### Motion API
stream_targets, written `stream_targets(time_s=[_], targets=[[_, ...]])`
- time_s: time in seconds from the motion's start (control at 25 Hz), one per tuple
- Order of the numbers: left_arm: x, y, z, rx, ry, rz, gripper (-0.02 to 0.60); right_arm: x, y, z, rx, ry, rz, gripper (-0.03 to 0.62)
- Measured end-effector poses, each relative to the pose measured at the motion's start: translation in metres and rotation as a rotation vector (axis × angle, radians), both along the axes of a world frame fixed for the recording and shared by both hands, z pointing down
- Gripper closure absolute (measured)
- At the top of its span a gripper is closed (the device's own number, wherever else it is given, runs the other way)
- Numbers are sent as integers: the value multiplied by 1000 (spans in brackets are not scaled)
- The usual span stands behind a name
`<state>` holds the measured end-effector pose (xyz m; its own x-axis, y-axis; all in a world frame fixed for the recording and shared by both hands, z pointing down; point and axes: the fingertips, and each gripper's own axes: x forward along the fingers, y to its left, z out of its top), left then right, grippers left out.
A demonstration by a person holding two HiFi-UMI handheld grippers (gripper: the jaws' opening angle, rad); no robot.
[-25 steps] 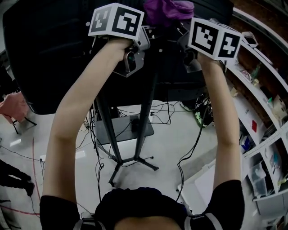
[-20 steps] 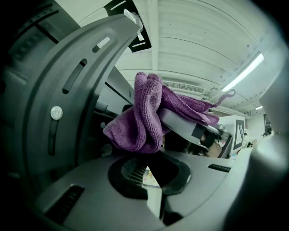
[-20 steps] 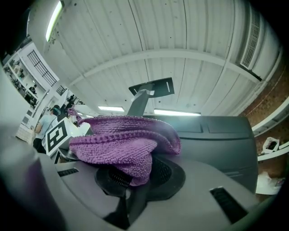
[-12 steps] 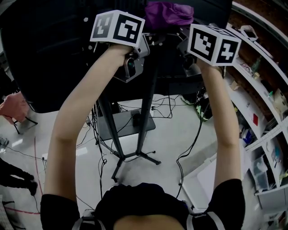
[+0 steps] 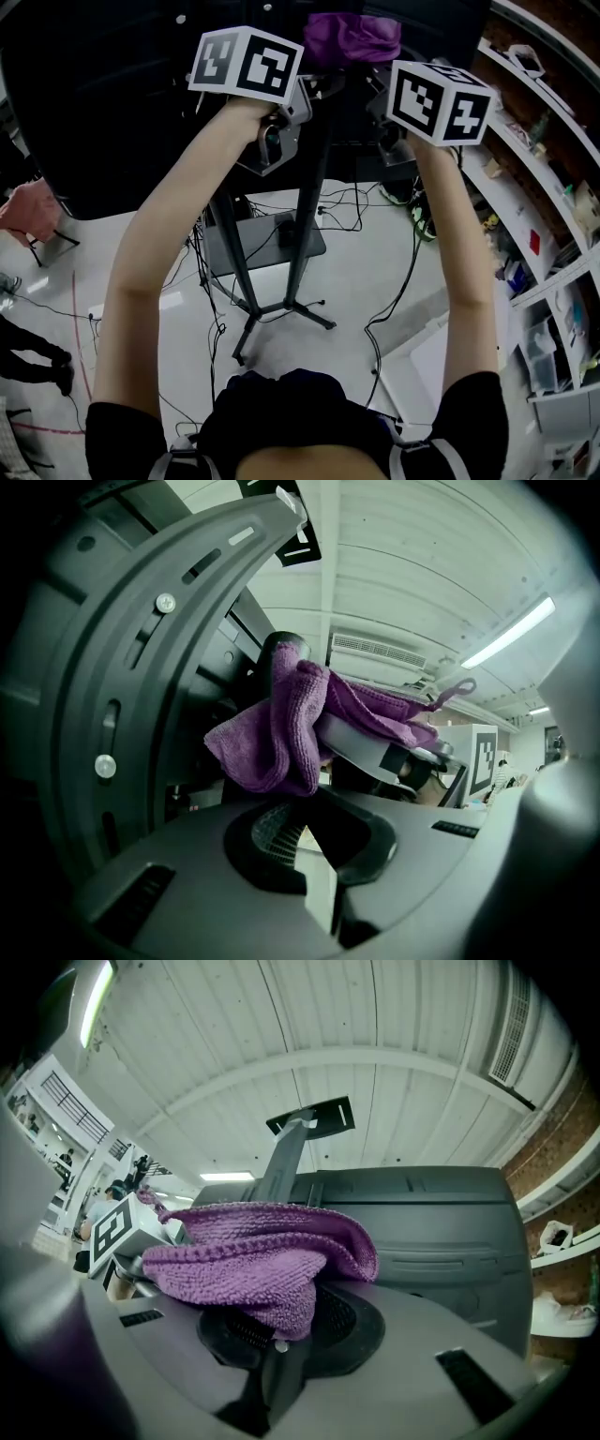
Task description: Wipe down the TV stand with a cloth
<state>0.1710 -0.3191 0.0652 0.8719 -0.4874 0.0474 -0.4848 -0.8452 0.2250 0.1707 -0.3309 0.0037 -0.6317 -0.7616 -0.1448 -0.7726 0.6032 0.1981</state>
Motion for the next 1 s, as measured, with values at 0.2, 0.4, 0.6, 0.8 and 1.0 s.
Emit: stream_targets(time_s=[0.2,0.4,0.6,0.8,1.0], targets=[[-2,0,21,-27,-22,-24,575,5,-1,24,-48,-35,-20,530],[1,-2,41,-55,-22,-23,575,8,-1,42,-67,-37,-26,530],[0,-3,57,-78,-20,-26,575,6,2,49,-57,-47,-46,530],[0,-2,70,-76,-33,-35,575,9,3,63,-69,-43,-41,530],[2,-1,84,-99,-20,-34,575,10,-1,89,-108,-43,-35,530]])
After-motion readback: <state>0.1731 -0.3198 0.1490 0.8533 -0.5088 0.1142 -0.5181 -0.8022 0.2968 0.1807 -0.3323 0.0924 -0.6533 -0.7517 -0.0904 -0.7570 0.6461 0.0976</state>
